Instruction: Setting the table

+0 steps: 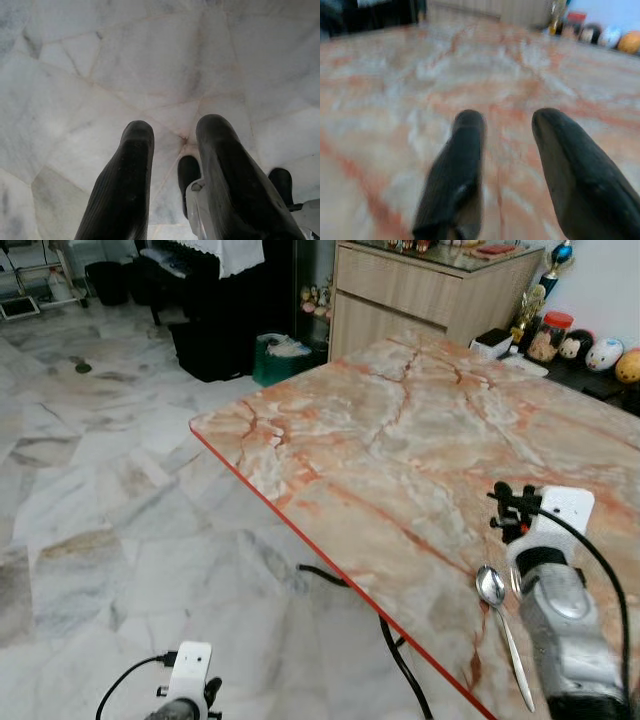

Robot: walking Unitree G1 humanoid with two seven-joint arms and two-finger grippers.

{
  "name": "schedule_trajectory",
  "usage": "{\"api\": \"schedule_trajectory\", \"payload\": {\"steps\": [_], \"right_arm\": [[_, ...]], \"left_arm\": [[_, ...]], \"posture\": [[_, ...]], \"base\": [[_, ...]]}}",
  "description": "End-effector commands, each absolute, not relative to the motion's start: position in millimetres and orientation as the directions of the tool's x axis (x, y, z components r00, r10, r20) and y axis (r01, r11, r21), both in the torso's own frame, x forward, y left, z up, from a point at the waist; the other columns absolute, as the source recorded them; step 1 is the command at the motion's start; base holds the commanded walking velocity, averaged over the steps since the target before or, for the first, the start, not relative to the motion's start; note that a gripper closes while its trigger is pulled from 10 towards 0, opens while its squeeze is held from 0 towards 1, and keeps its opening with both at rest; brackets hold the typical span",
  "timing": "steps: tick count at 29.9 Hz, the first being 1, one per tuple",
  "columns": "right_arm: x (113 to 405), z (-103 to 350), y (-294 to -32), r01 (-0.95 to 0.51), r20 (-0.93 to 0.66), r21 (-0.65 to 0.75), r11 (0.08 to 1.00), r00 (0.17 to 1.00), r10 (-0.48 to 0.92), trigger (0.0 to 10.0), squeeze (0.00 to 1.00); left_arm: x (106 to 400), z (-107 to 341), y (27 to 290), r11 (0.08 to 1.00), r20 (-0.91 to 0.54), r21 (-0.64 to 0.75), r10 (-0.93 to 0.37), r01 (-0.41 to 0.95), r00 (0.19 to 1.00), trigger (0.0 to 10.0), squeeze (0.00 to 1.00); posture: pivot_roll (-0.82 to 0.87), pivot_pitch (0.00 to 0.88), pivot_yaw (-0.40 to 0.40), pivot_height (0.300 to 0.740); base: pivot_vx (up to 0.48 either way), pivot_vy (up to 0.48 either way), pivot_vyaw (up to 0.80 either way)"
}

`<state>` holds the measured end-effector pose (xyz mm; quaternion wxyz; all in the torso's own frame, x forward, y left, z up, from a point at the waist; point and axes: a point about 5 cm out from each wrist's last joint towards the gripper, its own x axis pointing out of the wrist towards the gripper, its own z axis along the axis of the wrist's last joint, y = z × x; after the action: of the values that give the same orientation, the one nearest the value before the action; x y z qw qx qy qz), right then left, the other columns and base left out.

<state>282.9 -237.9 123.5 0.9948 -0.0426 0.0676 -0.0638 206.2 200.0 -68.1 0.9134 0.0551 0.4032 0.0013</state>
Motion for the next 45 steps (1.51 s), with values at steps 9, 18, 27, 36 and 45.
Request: {"api": "schedule_trajectory", "payload": {"steps": [9, 18, 27, 36, 45], "right_arm": [[243, 137, -237, 0.042, -0.305, -0.126, 0.991, 0.949, -0.079, 10.0, 1.00], [210, 118, -234, 0.065, -0.516, -0.058, 0.996, 0.852, -0.086, 10.0, 1.00], [209, 124, -224, 0.085, -0.538, 0.076, 0.993, 0.842, -0.031, 10.0, 1.00], [202, 117, -218, 0.038, -0.591, 0.076, 0.996, 0.807, 0.014, 10.0, 0.00], [207, 101, -225, 0.031, -0.628, -0.017, 0.999, 0.777, -0.035, 10.0, 0.00]], "left_arm": [[205, -69, 201, 0.992, -0.759, 0.100, 0.024, 0.079, 0.650, 10.0, 0.00], [203, -71, 198, 0.992, -0.773, 0.090, 0.015, 0.086, 0.635, 10.0, 0.00], [197, -74, 200, 0.993, -0.786, 0.089, 0.021, 0.079, 0.618, 10.0, 0.00], [184, -81, 204, 0.994, -0.818, 0.083, 0.025, 0.074, 0.575, 10.0, 0.00], [177, -84, 208, 0.994, -0.835, 0.082, 0.031, 0.068, 0.550, 10.0, 0.00]], "posture": [[-0.03, 0.000, -0.002, 0.740], [-0.03, 0.000, -0.004, 0.740], [-0.03, 0.000, -0.006, 0.740], [-0.03, 0.000, -0.010, 0.740], [-0.02, 0.000, -0.014, 0.740]], "base": [[0.000, 0.000, 0.00], [0.000, 0.000, 0.00], [0.000, 0.000, 0.00], [0.000, 0.000, 0.00], [0.000, 0.000, 0.00]]}}
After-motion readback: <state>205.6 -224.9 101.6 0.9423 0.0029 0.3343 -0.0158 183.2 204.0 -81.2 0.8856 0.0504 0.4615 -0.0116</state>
